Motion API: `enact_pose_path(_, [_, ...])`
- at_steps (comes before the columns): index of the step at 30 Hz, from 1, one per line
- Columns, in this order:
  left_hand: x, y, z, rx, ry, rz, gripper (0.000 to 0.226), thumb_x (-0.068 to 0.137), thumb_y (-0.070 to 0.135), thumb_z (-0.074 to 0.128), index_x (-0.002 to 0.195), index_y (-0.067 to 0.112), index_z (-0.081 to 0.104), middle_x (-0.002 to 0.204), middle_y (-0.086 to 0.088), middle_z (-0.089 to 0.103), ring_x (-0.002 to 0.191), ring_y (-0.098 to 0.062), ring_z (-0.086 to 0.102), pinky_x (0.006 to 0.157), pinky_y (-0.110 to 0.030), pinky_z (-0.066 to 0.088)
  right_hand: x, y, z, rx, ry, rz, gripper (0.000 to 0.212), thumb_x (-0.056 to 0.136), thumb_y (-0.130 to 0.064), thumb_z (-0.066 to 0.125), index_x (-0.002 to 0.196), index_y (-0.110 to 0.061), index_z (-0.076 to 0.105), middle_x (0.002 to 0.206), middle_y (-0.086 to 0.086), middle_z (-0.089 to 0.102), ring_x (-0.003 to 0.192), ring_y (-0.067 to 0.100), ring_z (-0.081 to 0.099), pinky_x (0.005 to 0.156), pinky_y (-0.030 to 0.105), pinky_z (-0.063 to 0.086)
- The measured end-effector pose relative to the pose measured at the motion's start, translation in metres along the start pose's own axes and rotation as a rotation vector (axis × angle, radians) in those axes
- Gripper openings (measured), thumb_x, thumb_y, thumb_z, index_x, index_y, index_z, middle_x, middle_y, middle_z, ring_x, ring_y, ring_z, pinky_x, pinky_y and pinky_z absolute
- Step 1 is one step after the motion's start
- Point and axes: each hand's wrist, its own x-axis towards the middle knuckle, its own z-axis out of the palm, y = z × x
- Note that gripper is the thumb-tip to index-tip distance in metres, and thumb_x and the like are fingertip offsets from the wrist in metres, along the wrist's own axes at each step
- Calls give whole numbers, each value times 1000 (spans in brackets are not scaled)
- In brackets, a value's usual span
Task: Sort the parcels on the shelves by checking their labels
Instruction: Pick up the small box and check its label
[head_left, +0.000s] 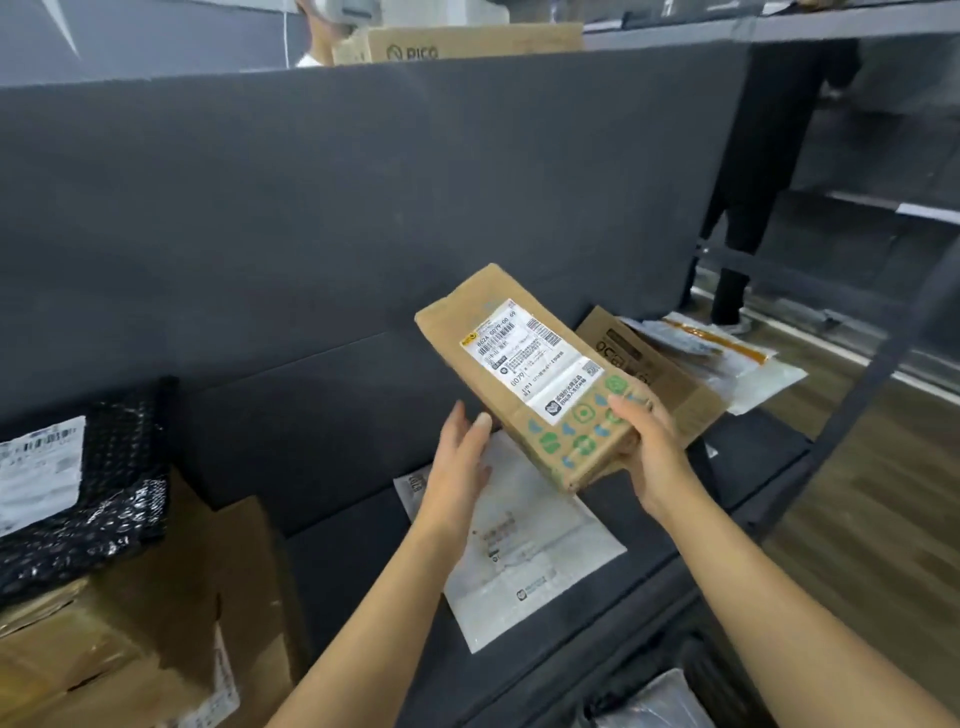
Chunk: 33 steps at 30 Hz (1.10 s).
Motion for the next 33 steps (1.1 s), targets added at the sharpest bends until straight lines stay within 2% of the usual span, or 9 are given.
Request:
enact_pose_path(3, [17,33,-21,-67,156,46,76,86,54,55,149,38,17,153,9,29,141,-21,29,114,-43,26,-3,-18,-11,53,-29,-15,15,83,-22,60,97,-23,61,94,3,70,89,24,66,70,37,53])
enact_pose_path(6, [27,62,-40,34,148,60,85,71,59,57,146,42,22,143,10,46,132,-18,43,109,-45,28,-7,-34,-18,37,-112,-29,30,73,-27,64,101,-17,59,98,9,69,89,25,67,77,43,53])
enact_pose_path(10, [23,70,-53,173,-76,-54,60,78,59,51,135,40,46,127,10,62,116,-14,56,96,-44,39,-8,-45,-19,-40,-161,-24,33,73,-28,59,102,-14,60,98,10,69,91,27,66,77,42,53])
enact_pose_path(15, [17,61,-56,128,-97,-100,33,93,42,45,125,38,52,112,11,68,107,-12,59,96,-45,32,-6,-41,-23,-80,-183,18,50,74,-30,58,118,-6,56,106,15,67,103,36,62,90,52,47])
enact_pose_path(19, [16,59,-53,131,-51,-9,28,88,43,53,117,43,54,110,13,69,105,-12,61,96,-40,40,5,-45,-14,-80,-47,-18,54,66,-57,69,112,-32,58,126,13,57,109,28,63,92,51,51])
enact_pose_path(21, [17,56,-52,102,-31,21,34,86,43,54,121,41,54,114,10,69,104,-13,62,97,-39,44,10,-48,-8,-102,127,-1,71,50,-75,70,101,-29,54,119,12,63,101,26,68,88,51,54])
enact_pose_path(24, [19,50,-51,7,30,32,39,92,37,50,131,34,50,117,5,66,103,-15,61,99,-40,44,12,-48,1,-90,87,98,109,37,-88,65,119,-18,49,113,11,68,97,27,70,88,53,54])
enact_pose_path(29, [19,47,-59,-149,72,79,42,94,33,48,136,34,44,125,3,63,110,-17,58,102,-42,41,-10,-41,-2,-154,-296,104,85,67,-74,58,142,-41,35,129,-5,61,116,20,60,90,48,48])
enact_pose_path(33, [12,44,-57,-124,-1,104,40,97,31,44,137,33,40,121,6,63,108,-14,59,102,-38,41,-7,-33,-5,-139,-297,90,77,71,-44,61,143,-36,35,118,-5,68,102,13,67,78,37,48])
